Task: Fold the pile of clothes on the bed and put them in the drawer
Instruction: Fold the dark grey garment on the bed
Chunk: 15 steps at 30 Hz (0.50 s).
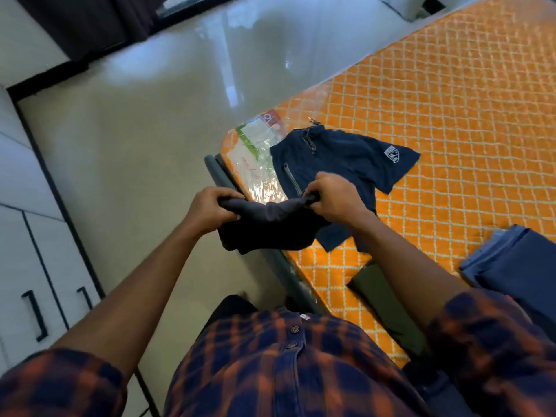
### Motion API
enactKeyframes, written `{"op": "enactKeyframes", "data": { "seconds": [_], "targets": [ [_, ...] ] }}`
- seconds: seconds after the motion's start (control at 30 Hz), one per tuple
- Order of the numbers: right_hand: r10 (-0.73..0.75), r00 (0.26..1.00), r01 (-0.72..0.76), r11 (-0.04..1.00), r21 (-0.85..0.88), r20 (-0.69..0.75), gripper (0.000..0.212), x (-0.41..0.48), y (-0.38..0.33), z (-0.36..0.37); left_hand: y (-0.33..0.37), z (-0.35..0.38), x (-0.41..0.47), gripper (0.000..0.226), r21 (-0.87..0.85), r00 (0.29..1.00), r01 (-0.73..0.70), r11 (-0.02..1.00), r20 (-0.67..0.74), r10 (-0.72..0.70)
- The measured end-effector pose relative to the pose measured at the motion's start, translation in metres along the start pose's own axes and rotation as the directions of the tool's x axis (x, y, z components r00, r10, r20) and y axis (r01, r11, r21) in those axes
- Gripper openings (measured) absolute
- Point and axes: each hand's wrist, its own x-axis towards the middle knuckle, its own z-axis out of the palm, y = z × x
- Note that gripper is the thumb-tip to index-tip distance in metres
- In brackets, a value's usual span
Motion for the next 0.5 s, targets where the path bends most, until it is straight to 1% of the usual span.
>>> {"op": "enactKeyframes", "data": {
  "seconds": [0.03,0.07,0.13,0.17,0.23,0.3,0.33,0.37,0.4,0.47,0.5],
  "targets": [
    [0.003,0.999,-0.005,0.999,-0.037,-0.048,0.01,0.006,0.011,-0.006,0.011,0.003,0.013,0.034,0.131,1.0,-0.027,0.991,0.001,0.027],
    [-0.003,0.997,-0.003,0.998,-0.068,-0.083,0.012,0.01,0.021,-0.011,0.018,0.004,0.022,0.024,0.226,0.998,-0.047,0.973,-0.021,0.053],
    [0.01,0.986,-0.025,0.996,-0.09,-0.168,0.014,0.022,0.048,-0.026,0.039,0.005,0.055,0.017,0.36,0.984,-0.145,0.922,-0.045,0.172],
    [0.01,0.976,-0.028,0.996,-0.083,-0.216,0.013,0.026,0.058,-0.032,0.048,0.006,0.07,0.017,0.403,0.964,-0.218,0.889,-0.056,0.262],
    [0.035,0.947,-0.054,0.997,-0.049,-0.319,0.012,0.03,0.069,-0.045,0.068,0.01,0.098,0.02,0.493,0.898,-0.349,0.797,-0.067,0.435],
    [0.131,0.89,-0.149,0.989,-0.007,-0.436,0.013,0.031,0.082,-0.055,0.086,0.019,0.128,0.024,0.559,0.813,-0.454,0.694,-0.058,0.579],
    [0.165,0.873,-0.181,0.983,0.01,-0.459,0.014,0.028,0.085,-0.055,0.089,0.023,0.135,0.023,0.575,0.774,-0.495,0.652,-0.05,0.631],
    [0.194,0.863,-0.216,0.976,0.007,-0.466,0.014,0.024,0.089,-0.051,0.09,0.029,0.143,0.021,0.577,0.74,-0.542,0.611,-0.017,0.673],
    [0.235,0.854,-0.268,0.963,-0.005,-0.464,0.015,0.021,0.098,-0.043,0.089,0.038,0.157,0.019,0.558,0.718,-0.595,0.579,0.046,0.694],
    [0.318,0.856,-0.353,0.936,-0.011,-0.407,0.018,0.01,0.108,-0.012,0.078,0.055,0.172,0.017,0.502,0.724,-0.658,0.561,0.218,0.654],
    [0.38,0.851,-0.406,0.914,0.005,-0.361,0.019,0.003,0.11,0.008,0.068,0.065,0.178,0.016,0.489,0.749,-0.654,0.577,0.312,0.584]
  ]
}}
